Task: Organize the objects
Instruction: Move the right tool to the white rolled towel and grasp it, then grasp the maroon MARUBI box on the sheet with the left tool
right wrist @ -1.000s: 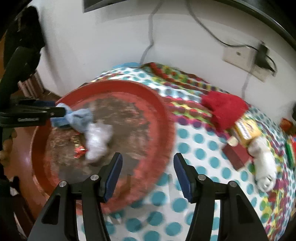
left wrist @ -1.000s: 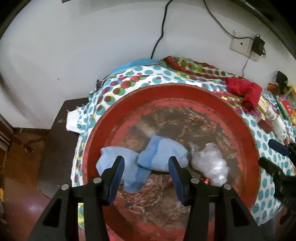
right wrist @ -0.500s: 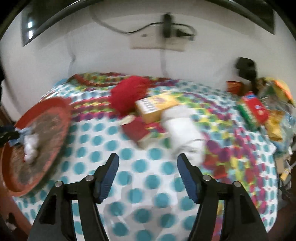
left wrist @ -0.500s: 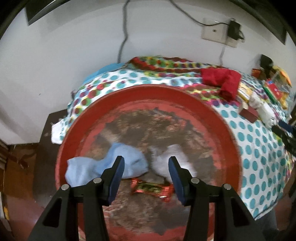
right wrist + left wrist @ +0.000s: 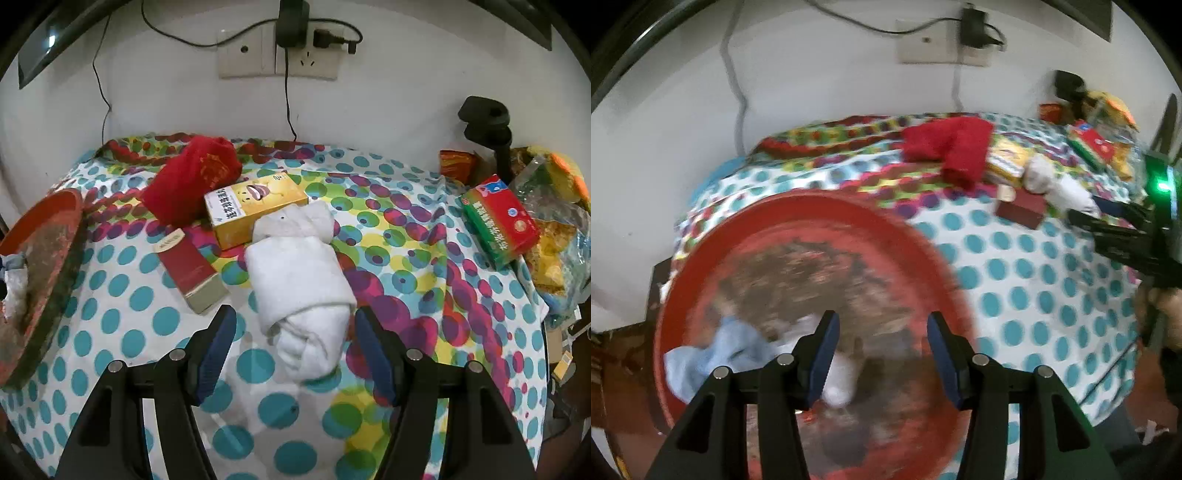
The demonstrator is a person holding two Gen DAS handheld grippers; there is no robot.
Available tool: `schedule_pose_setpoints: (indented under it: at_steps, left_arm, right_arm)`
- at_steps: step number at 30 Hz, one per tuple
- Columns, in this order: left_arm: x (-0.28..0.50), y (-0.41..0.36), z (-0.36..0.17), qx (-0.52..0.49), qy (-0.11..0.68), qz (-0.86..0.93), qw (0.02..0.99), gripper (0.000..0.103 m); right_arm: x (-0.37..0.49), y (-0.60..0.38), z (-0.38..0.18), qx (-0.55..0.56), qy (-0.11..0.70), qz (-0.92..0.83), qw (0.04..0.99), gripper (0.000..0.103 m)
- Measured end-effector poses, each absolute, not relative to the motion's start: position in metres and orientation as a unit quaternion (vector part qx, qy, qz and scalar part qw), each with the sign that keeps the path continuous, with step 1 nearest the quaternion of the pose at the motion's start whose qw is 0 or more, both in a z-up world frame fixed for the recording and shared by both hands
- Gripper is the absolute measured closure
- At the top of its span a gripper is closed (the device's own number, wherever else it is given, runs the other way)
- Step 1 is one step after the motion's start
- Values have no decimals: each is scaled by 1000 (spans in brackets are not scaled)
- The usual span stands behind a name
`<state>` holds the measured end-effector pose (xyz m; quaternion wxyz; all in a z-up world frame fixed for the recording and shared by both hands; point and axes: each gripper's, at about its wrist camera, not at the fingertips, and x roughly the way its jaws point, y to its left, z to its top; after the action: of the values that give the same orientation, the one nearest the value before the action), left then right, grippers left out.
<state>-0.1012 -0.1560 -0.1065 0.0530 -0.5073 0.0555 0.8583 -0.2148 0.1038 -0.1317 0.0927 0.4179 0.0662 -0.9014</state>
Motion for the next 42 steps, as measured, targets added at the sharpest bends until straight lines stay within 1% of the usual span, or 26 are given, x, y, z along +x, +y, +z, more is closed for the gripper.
schedule_pose_setpoints:
  at_steps: [2,3,4,7,10,15,20,24,27,33,36,40,41,42]
  left_arm:
    - [-109,-140,-108,-514,49,853,70,52]
    - [-114,-132,-109,-520,48,850,75,52]
    - [-120,-123,-110,-525,50,846,77,52]
    - [-136,-94,-113,-534,50,839,89,52]
    - [-157,-69,-119,-551,25,829,97,52]
    - [-191,-34,-125,-577,-14,814,61,52]
    - [-222,-19,-123,-588,-99,802,42,52]
    - [-241,-22,-137,-612,-181,770,3,52]
    - [-246,-24,-150,-625,-209,752,-27,52]
    - [-249,-19,-167,-627,-235,739,-75,50]
    - [-249,-15,-175,-628,-229,739,-85,50]
    - [-244,-11,-168,-598,-217,768,-81,50]
    - [-243,-13,-168,-595,-219,770,-75,51]
    - [-241,-15,-170,-595,-218,771,-73,54]
  right_arm:
    - [-219,105,-135,418,67,-901,94,40]
    - [-221,106,-136,417,66,-901,98,47]
    - [-221,108,-136,416,65,-901,99,57]
    - [-220,115,-136,406,64,-906,103,60]
    - [-217,126,-138,401,62,-908,103,61]
    - [-218,139,-146,411,35,-902,124,61]
    - [-225,145,-151,432,2,-890,148,60]
    - [-224,152,-152,430,-27,-888,161,60]
    - [-224,156,-154,429,-45,-886,170,60]
    - [-223,159,-155,429,-60,-884,177,60]
    - [-224,160,-154,429,-64,-883,178,60]
    - [-224,160,-154,429,-63,-883,178,60]
    - [-224,160,-154,429,-64,-883,178,60]
    - [-224,160,-154,429,-64,-883,178,60]
